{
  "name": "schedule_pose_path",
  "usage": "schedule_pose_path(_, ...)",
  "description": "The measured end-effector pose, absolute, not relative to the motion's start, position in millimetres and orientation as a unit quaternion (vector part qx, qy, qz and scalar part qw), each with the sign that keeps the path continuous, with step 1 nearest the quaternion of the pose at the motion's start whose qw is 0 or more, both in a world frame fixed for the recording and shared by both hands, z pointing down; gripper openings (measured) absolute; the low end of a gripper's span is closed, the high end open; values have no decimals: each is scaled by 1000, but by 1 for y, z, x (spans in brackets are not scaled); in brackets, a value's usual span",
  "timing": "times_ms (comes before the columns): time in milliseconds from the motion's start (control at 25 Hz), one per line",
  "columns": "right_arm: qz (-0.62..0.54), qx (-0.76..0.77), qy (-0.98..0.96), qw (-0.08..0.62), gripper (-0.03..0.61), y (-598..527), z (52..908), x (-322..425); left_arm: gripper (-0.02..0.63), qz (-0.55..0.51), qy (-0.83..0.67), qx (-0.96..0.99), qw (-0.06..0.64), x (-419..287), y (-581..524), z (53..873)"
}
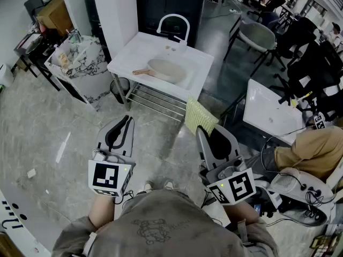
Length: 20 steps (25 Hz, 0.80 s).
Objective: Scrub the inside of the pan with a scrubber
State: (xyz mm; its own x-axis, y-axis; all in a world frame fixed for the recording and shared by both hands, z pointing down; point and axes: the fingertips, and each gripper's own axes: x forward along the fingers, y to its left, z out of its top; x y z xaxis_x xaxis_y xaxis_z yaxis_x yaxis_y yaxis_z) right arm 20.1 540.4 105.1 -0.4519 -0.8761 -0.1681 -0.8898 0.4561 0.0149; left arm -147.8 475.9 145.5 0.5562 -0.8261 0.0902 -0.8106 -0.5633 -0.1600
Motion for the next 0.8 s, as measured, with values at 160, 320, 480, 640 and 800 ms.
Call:
schedule_pose_path(160, 39, -515, 852, 84, 69, 537, 106, 24, 38, -82, 469, -878, 46, -145, 474, 146)
schedule_pose_path(320, 35, -510, 855, 87, 71, 538, 109, 31, 38, -77, 468, -879, 55, -137, 477, 146)
schedule_pose_path(480, 37, -505, 858, 84, 71, 537, 111, 36, 38, -79, 470, -877, 55, -130, 480, 147)
schedule_pose_path(640, 32, -501, 861, 84, 71, 531, 118, 45, 38, -82, 472, -876, 59, -122, 481, 150)
schedule_pose_path(800, 26, -499, 862, 88, 71, 527, 125, 59, 38, -87, 482, -870, 55, -113, 482, 155)
